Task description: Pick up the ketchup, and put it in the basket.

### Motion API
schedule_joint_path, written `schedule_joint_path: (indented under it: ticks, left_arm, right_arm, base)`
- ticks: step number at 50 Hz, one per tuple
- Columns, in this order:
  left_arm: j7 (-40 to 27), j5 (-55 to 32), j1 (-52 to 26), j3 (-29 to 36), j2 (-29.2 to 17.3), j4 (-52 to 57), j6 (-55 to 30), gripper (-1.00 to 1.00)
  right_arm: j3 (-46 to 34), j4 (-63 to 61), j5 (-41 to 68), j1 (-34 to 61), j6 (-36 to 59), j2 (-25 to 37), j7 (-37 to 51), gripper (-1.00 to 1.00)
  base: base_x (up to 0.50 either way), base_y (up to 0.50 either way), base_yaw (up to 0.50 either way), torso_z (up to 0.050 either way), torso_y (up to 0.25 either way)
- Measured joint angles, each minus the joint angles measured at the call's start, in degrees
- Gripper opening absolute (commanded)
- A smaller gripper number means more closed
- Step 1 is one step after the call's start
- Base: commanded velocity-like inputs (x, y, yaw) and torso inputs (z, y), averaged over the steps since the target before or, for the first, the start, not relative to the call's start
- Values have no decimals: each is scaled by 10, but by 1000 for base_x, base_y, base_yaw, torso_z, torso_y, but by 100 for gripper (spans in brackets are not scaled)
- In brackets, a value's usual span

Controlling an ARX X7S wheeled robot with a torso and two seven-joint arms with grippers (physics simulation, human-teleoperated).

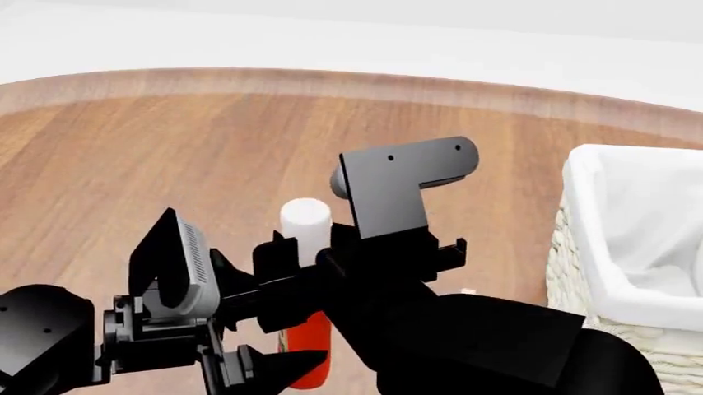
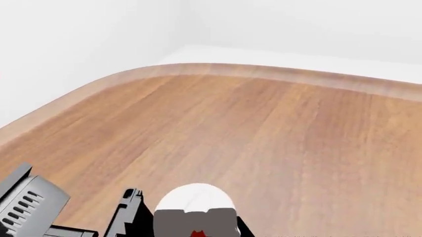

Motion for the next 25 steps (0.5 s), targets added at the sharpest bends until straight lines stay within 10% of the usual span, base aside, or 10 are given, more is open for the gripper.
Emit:
schedule_joint_path:
  ticks: [10, 11, 25]
  left_arm:
    - [-2, -3, 1, 2, 0, -3, 2, -100]
    - [-3, -3, 1, 2, 0, -3, 2, 100]
    - [-13, -11, 1, -7, 2, 2, 1, 100]
  right_arm:
    - [-4, 3, -1, -1, -6, 2, 0, -100]
    - [-4, 3, -1, -1, -6, 3, 0, -100]
    - [-9, 7, -19, -4, -12, 5, -2, -100]
  base:
    - [0, 0, 0, 0, 0]
    - [0, 0, 0, 0, 0]
    - [0, 0, 0, 1, 0]
